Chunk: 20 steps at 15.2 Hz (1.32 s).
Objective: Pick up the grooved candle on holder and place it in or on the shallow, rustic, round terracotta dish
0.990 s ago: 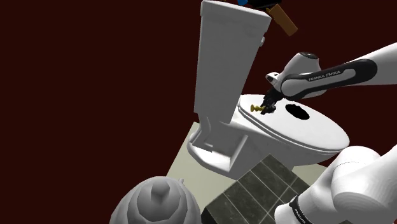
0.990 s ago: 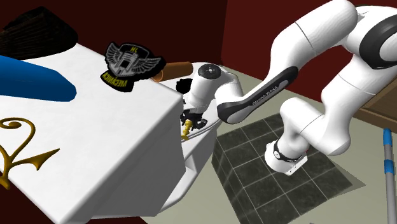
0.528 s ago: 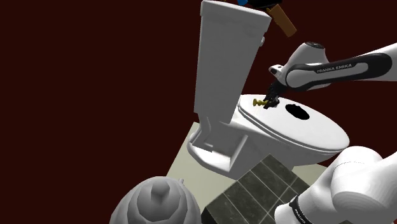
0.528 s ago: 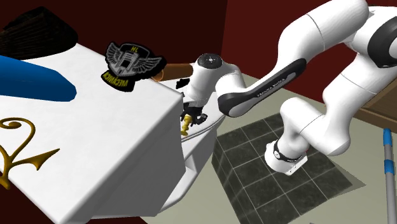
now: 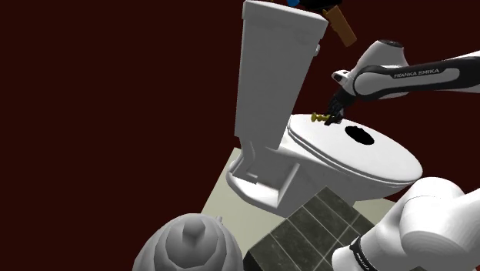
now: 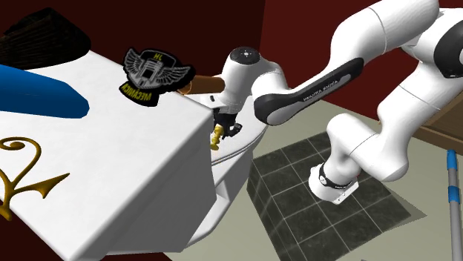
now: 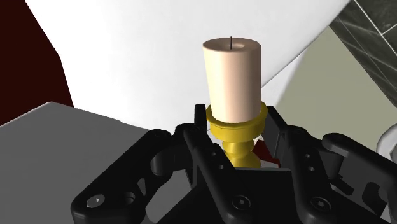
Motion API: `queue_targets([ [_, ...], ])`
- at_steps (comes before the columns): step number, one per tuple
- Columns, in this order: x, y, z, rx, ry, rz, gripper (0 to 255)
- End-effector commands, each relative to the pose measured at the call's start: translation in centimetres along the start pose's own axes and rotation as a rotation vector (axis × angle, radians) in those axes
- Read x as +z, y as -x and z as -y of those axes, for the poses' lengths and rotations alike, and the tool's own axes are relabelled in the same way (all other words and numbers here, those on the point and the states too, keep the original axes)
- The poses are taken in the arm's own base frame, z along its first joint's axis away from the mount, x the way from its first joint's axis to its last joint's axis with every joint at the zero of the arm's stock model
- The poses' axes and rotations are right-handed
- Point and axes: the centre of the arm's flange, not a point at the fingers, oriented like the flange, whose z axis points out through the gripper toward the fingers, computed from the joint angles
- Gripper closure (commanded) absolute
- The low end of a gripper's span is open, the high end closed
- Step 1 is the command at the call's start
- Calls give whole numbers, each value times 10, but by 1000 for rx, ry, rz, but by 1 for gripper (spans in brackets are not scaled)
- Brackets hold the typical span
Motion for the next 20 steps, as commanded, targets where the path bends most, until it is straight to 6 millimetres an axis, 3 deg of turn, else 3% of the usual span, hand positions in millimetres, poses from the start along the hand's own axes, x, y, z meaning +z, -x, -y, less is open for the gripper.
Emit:
queue_targets([
  [1,-1,24,-12,-1,0,0,255],
  [20,10,246,-126,-1,0,0,255],
])
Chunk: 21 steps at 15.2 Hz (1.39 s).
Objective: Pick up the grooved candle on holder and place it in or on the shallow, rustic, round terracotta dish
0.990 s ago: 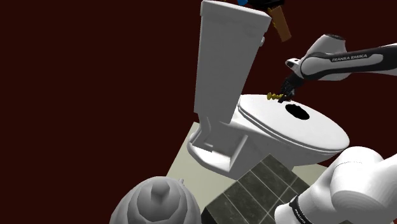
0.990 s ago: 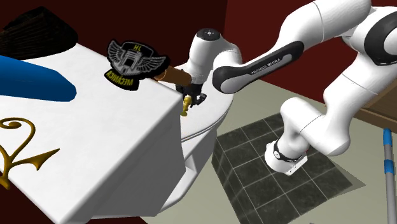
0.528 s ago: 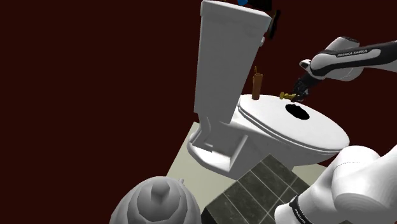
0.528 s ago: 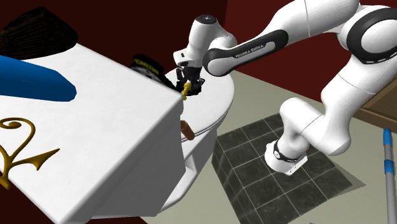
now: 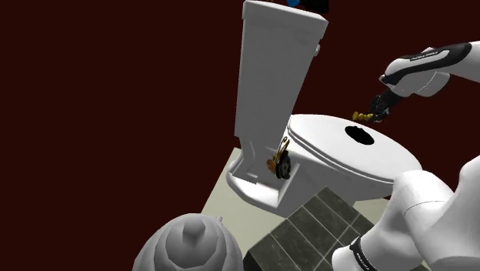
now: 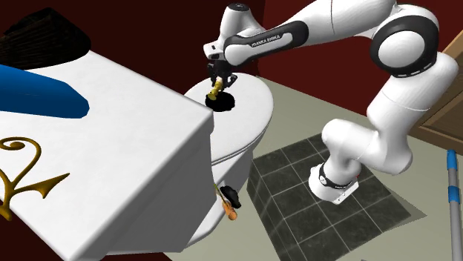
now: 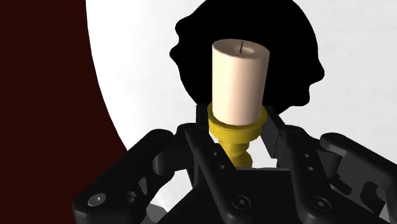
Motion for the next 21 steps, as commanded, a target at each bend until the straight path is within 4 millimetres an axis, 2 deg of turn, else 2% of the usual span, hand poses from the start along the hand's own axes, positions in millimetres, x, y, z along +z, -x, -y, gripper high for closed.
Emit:
queue_targets([
  [1,4,13,-6,-5,5,7,255],
  [14,71,17,10,-5,5,7,255],
  [21,71,17,10,-5,5,7,255],
])
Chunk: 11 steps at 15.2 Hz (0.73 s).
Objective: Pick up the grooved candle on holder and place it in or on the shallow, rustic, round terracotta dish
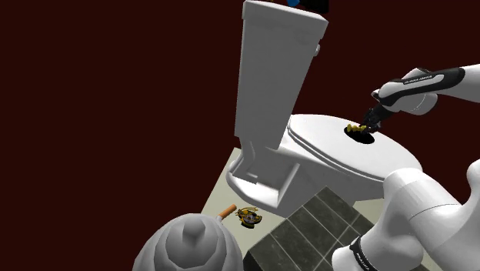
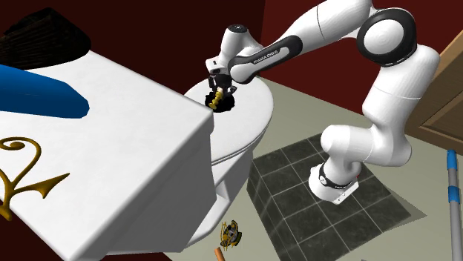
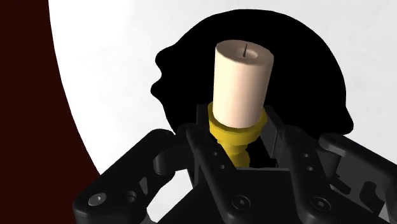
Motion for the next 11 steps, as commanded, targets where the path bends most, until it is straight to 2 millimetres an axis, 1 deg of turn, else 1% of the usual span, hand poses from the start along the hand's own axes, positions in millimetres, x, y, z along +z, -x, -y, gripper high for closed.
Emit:
queue_targets([
  [1,0,0,0,0,0,0,255],
  [2,0,0,0,0,0,0,0],
  [7,0,0,0,0,0,0,0],
  [10,-40,0,0,0,0,0,0],
  [11,-50,0,0,0,0,0,0],
])
